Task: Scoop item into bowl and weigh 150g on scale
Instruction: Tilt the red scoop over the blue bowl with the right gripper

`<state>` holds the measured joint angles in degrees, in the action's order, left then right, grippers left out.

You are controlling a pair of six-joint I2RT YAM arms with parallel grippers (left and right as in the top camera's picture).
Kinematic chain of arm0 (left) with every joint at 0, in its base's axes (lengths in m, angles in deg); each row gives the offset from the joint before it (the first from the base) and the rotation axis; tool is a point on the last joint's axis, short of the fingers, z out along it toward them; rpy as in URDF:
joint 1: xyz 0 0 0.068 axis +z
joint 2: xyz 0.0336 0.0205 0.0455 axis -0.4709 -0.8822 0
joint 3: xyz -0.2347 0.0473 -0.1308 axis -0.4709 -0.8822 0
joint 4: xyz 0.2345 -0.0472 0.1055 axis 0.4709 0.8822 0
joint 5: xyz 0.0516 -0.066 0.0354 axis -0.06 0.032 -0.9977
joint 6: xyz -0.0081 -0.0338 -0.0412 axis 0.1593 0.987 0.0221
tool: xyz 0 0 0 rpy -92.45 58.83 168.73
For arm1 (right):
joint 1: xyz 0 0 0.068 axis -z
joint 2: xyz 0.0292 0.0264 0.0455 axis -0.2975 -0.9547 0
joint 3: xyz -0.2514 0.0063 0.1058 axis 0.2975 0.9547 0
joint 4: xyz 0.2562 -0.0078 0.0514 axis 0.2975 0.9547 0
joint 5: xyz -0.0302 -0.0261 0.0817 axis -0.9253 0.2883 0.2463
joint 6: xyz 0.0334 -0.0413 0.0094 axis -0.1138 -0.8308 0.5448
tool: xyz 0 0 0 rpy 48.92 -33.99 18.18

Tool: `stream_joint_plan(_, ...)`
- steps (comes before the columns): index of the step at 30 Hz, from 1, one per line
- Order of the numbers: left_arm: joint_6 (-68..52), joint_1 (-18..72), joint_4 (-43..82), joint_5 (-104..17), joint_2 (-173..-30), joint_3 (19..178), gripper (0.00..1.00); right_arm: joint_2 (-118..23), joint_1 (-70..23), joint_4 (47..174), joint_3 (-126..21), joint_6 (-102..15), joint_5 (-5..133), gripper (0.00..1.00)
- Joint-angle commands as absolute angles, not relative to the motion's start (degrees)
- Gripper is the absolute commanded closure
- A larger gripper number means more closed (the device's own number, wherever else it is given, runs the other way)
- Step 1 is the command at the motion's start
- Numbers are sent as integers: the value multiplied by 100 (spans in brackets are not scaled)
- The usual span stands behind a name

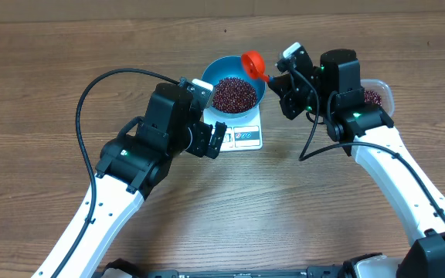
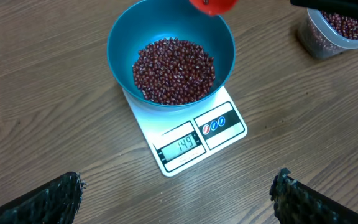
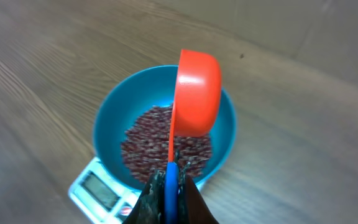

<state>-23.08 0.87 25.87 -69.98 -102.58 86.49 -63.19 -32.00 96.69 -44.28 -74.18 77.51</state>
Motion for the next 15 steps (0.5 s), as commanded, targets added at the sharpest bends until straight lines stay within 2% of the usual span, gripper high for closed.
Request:
stream_joint_plan(1, -2229, 111, 2565, -6956, -10247, 8677, 0, -6321, -3161, 9691, -4625, -5709, 8263, 96)
stream_joint_plan(8, -2229, 111, 2565, -6956, -10245, 8677, 0, -6319, -2995, 9693, -4625, -5112, 8564, 96)
stream_joint_plan(15, -2229, 111, 2565, -6956, -10247, 8677, 0, -6319, -2523, 9693, -4625, -4944, 9513, 96)
